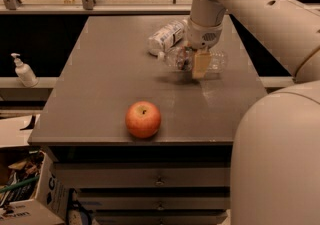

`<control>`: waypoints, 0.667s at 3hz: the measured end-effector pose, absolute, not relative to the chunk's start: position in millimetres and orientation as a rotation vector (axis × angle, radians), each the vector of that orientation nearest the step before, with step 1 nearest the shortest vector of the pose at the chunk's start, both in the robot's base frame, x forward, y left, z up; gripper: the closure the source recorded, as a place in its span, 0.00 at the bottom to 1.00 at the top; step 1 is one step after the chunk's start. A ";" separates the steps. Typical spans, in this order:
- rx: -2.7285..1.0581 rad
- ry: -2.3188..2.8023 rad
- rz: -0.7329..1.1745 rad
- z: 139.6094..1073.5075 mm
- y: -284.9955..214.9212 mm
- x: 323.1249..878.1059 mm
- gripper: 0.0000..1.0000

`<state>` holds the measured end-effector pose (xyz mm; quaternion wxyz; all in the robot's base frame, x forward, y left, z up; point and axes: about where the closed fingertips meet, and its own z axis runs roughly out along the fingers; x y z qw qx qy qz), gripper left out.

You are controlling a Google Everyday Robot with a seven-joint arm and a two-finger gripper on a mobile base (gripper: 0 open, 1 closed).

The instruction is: Knock water bottle over

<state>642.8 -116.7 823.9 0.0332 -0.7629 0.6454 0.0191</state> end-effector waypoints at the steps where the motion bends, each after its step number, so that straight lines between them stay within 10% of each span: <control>1: -2.349 1.985 0.081 820.2 -115.1 644.0 0.58; 2: -2.348 1.984 0.093 818.3 -114.3 644.8 0.36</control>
Offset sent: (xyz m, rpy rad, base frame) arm -0.0099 -0.0032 -0.0017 0.0031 0.0643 0.0041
